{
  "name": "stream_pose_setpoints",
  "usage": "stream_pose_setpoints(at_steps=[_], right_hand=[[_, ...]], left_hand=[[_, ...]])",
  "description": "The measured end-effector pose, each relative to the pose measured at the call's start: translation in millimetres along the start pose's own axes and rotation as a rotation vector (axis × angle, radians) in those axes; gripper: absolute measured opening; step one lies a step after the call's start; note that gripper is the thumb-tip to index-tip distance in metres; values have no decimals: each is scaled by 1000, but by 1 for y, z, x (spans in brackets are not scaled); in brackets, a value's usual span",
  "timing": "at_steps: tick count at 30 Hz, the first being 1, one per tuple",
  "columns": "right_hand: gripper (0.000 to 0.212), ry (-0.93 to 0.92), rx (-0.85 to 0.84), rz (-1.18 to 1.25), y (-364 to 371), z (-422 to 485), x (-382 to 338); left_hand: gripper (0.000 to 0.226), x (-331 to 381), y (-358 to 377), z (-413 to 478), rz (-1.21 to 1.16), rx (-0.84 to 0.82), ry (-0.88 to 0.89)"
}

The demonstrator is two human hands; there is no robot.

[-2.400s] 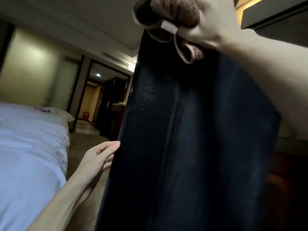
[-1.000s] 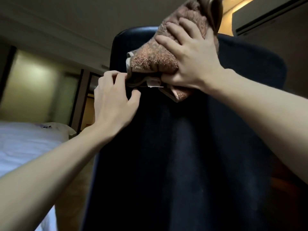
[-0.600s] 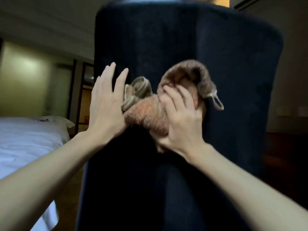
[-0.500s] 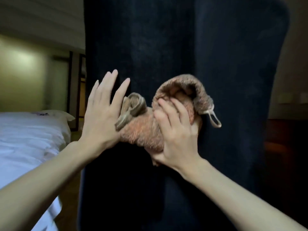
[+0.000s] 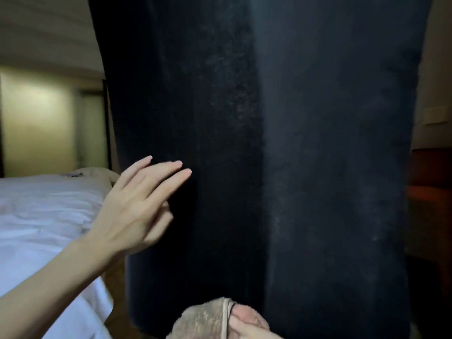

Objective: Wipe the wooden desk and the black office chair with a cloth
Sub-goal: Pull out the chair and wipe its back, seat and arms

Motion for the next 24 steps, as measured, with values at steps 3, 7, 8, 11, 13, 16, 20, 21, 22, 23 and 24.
stream_pose_setpoints(at_steps=[3, 7, 8, 11, 13, 16, 20, 21, 22, 23, 24], right_hand=[[31, 160, -399, -637, -24, 24, 37], [29, -173, -398, -1288, -86, 63, -5], [29, -247, -372, -1321, -102, 78, -14], [33, -260, -314, -1435, -156, 133, -30], [38, -275, -316, -1515, -181, 159, -36], [51, -267, -291, -1658, -227, 203, -57], [75, -102, -199, -1832, -288, 259, -82], [79, -84, -191, -1838, -296, 269, -86], [82, -71, -177, -1829, -301, 276, -90], [82, -63, -136, -1800, -306, 280, -93], [81, -44, -69, -1755, -312, 282, -96]], left_hand=[[57, -4, 0, 2, -13, -17, -21], [50, -20, -8, 8, -82, 64, -207], [48, -27, -10, 9, -119, 92, -278], [44, -41, -13, 17, -229, 166, -453], [43, -44, -15, 26, -259, 207, -507], [42, -47, -22, 46, -291, 267, -549], [40, -52, -31, 75, -346, 332, -619], [39, -54, -34, 84, -353, 347, -629], [38, -55, -37, 90, -360, 358, -640], [38, -55, -39, 95, -368, 368, -647], [38, -56, -40, 99, -370, 376, -651]])
Point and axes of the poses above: each hand's wrist, its own z-axis towards the middle knuckle, its own y-axis out of the palm, x = y × z, the point moved 9 cm from there along z, towards the middle knuckle, and after that the axes turned 1 degree about -y, right-handed, at the moved point
